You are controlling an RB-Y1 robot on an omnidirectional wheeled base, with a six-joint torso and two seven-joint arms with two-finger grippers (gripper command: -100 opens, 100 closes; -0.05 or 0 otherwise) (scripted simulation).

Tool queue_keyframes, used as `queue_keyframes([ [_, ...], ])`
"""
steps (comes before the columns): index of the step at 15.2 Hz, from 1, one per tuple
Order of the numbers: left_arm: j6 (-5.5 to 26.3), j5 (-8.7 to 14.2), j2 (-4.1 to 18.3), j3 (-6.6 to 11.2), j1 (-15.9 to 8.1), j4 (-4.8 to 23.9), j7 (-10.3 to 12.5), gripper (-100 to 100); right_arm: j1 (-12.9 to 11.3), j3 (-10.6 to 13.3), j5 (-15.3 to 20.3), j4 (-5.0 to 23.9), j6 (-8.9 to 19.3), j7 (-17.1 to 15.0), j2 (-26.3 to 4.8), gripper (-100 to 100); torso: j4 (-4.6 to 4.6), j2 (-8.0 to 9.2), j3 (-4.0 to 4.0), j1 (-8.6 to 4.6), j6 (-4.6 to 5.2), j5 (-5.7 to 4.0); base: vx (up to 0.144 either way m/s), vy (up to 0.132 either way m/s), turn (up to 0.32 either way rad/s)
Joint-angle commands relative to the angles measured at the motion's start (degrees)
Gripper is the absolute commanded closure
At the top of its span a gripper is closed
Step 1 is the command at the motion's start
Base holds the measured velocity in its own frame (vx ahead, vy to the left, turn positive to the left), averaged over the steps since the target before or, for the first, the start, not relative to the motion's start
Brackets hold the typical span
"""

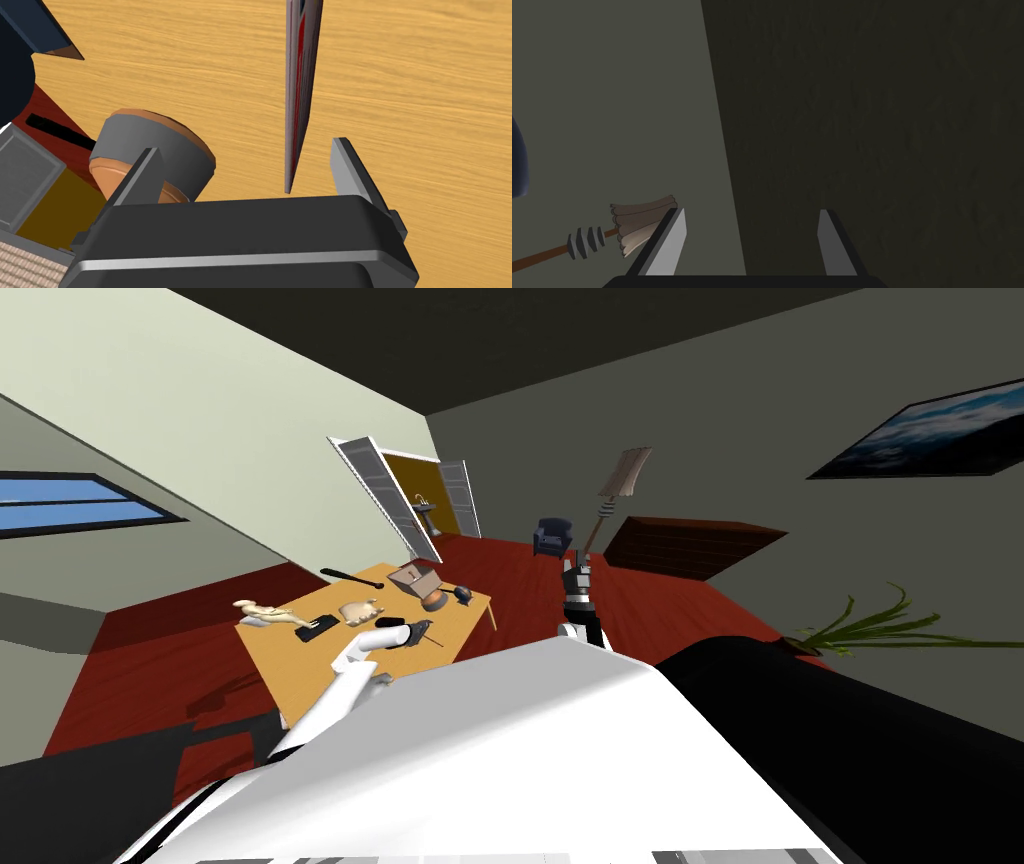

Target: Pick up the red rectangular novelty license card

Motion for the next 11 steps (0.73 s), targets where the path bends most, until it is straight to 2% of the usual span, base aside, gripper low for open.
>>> queue_keyframes([
  [1,2.9,1.4,0.9,0.10,-0.8,1.8,-0.8,-100,0.0,0.0,0.0,0.0,0.0,0.0,0.0,0,0.00,0.00,0.00,0.00,0.00,0.00,0.013,0.002,-0.084],
  [3,3.7,1.4,0.9,0.10,-0.8,1.8,-0.8,-100,0.0,0.0,0.0,0.0,0.0,0.0,0.0,0,0.00,-0.01,0.00,0.00,0.01,0.00,0.013,0.004,-0.070],
  [4,5.8,2.4,1.6,0.10,-1.6,3.4,-1.5,-100,0.0,0.0,0.0,0.0,0.0,0.0,0.0,0,0.00,0.01,0.00,0.00,0.00,0.00,0.012,0.003,-0.088],
  [5,6.3,2.4,1.6,0.10,-1.6,3.4,-1.5,-100,0.0,0.0,0.0,0.0,0.0,0.0,0.0,0,0.01,0.00,0.00,0.00,0.02,-0.01,0.013,0.004,-0.098],
  [6,7.8,3.3,2.2,0.10,-2.4,4.8,-2.0,-100,0.0,0.0,0.0,0.0,0.0,0.0,0.0,0,0.00,0.00,0.00,0.00,0.01,0.00,0.017,0.004,-0.110],
  [7,8.7,3.3,2.2,0.10,-2.4,4.8,-2.0,-100,0.0,0.0,0.0,0.0,0.0,0.0,0.0,0,0.00,-0.01,-0.01,0.00,0.02,-0.01,0.018,0.006,-0.093],
  [10,12.6,4.9,3.3,0.10,-3.7,7.4,-3.0,-100,0.0,0.0,0.0,0.0,0.0,0.0,0.0,0,0.00,-0.02,-0.01,0.00,0.01,0.00,0.018,0.004,-0.089],
  [11,12.8,4.9,3.3,0.10,-3.7,7.4,-3.0,-100,0.0,0.0,0.0,0.0,0.0,0.0,0.0,0,0.00,-0.02,-0.01,0.00,0.01,0.00,0.015,0.003,-0.076],
])
